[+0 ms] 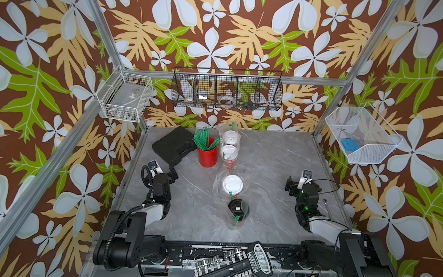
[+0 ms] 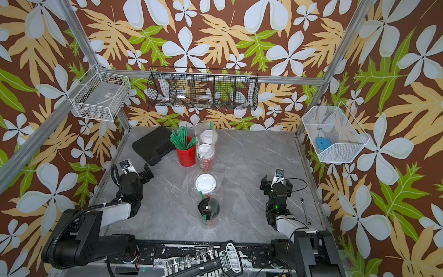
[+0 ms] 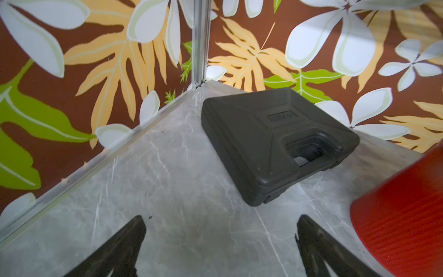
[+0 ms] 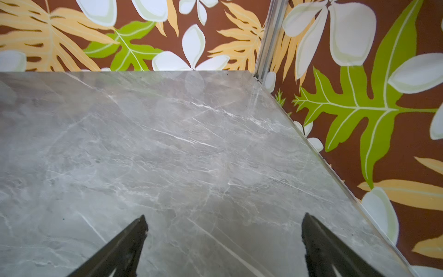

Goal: Pack milk tea into plastic carrier bags
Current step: Reset both arms

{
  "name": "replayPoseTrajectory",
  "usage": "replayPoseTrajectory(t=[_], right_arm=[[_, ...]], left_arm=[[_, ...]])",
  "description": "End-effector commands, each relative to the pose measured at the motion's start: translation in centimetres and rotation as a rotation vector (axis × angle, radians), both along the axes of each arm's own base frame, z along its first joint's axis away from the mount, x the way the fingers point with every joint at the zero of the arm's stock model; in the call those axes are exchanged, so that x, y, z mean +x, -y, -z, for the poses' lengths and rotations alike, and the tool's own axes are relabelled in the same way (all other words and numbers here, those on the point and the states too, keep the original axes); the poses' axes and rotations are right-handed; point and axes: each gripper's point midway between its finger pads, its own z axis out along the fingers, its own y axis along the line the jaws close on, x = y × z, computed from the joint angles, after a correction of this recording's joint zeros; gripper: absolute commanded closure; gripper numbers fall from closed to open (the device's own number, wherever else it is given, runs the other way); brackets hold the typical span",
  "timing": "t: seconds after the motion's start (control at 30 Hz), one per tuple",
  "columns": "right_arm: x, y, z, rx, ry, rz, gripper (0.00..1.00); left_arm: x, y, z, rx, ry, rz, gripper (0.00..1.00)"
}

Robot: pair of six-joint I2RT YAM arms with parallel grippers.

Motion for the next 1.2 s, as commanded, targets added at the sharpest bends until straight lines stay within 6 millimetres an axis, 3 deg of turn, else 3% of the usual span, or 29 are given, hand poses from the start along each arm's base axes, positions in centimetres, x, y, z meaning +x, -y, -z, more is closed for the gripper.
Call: replayPoseTrajectory(t=[0.0, 0.13, 0.3, 0.47, 1.17], right_arm=[[0.8, -0.7, -3.3, 0.001, 0.163, -0.041, 0.00], [1.7, -1.3, -2.4, -0.023, 0.156, -0.076, 0.01], [2.9, -3.8, -0.3, -0.060, 0.080, -0.224, 0.00], [3.8, -2.1, -0.2, -0.016, 0.069, -0.139, 0.00], [3.9, -2.1, -0.2, -0.015, 0.064, -0.140, 0.01]], left_arm=[[-0.1, 1.6, -2.3, 0.046, 0.119, 0.092, 0.00], [-2.2, 2.0, -2.6, 0.071, 0.225, 0.108, 0.00], [-1.8, 2.1, -2.2, 0.064, 0.196, 0.108, 0.00], [-1.2, 2.1, -2.0, 0.069, 0.172, 0.097, 0.00], [-1.2, 2.0, -2.0, 0.069, 0.174, 0.097, 0.00]])
